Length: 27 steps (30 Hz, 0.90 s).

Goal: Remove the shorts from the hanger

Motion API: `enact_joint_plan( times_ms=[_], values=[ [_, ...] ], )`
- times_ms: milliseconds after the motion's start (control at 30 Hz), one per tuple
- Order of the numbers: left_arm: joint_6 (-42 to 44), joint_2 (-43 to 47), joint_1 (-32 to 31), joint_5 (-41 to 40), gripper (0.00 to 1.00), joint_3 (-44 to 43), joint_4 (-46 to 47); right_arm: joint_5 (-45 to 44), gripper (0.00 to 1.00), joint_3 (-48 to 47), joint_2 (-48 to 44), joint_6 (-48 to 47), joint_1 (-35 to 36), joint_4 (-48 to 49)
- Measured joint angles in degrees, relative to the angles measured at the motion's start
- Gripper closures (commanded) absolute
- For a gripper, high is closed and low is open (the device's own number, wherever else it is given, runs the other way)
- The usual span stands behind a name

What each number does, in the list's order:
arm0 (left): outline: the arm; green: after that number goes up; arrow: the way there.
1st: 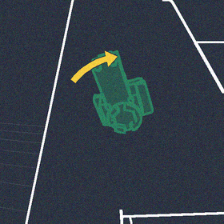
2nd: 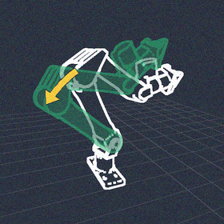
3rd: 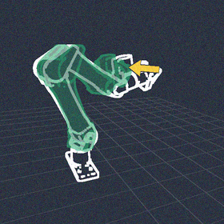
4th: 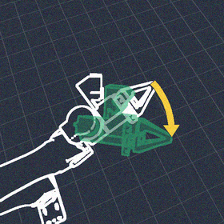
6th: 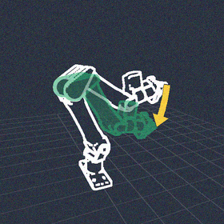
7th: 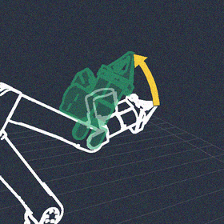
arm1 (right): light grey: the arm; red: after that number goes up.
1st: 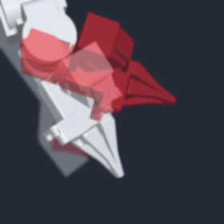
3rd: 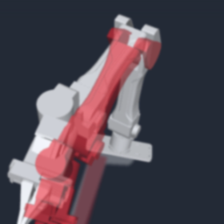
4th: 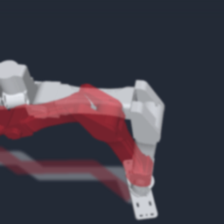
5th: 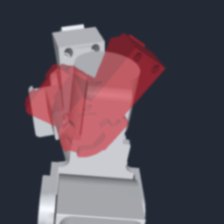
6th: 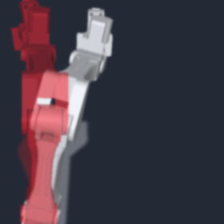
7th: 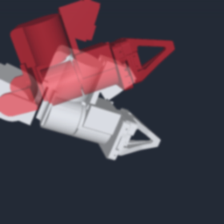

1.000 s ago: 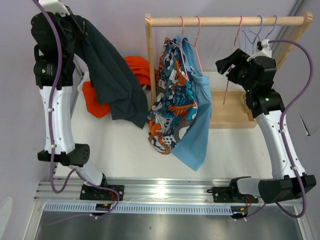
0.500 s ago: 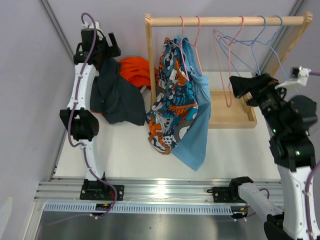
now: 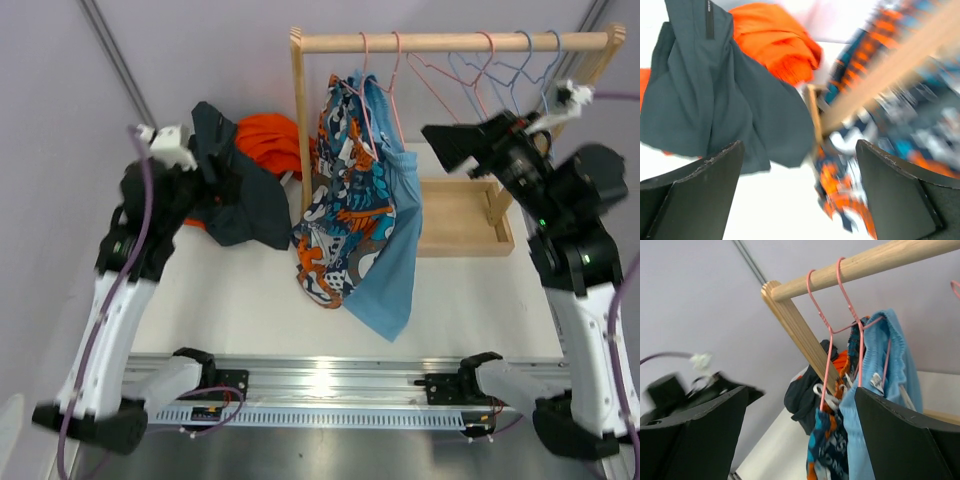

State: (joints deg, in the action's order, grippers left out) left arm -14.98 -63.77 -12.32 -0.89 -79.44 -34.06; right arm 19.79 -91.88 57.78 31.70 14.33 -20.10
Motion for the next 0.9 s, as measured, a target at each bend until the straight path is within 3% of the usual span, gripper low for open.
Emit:
enact_joint_plan(
  times_ms=[167, 300, 467, 567, 700, 833, 867, 900],
  values=[
    [0.0, 21.5, -0.1, -0.4, 0.00, 17.6, 4.1, -4.1, 0.08, -8.2, 13.0, -4.0, 5.6, -1.1],
    [0.0, 25.0, -0.1, -0.4, 0.01, 28.2, 3.2, -8.2, 0.12, -11.1, 19.8, -6.0, 6.8, -2.6],
    [0.1, 26.1, -0.1, -0.5, 0.01, 33.4, 2.1, -12.2, 0.17, -11.6, 23.2, -7.2, 7.3, -2.3],
    [0.1, 27.4, -0.1, -0.4, 0.01, 33.6, 2.6, -13.8, 0.27, -11.0, 23.6, -7.6, 7.6, -1.4],
    [0.4, 27.6, -0.1, -0.4, 0.01, 33.6, 3.6, -15.2, 0.52, -9.7, 24.5, -8.0, 8.0, -0.3],
    [0.5, 27.4, -0.1, -0.4, 0.01, 33.6, 3.7, -15.9, 0.53, -9.2, 26.7, -7.9, 8.2, -0.1],
    [0.5, 27.4, -0.1, -0.4, 0.01, 33.6, 3.8, -16.0, 0.58, -9.2, 27.2, -8.0, 8.3, -0.1],
    [0.5, 27.5, -0.1, -0.4, 0.01, 33.6, 3.8, -16.0, 0.69, -9.1, 27.5, -8.0, 8.3, -0.1]
  ],
)
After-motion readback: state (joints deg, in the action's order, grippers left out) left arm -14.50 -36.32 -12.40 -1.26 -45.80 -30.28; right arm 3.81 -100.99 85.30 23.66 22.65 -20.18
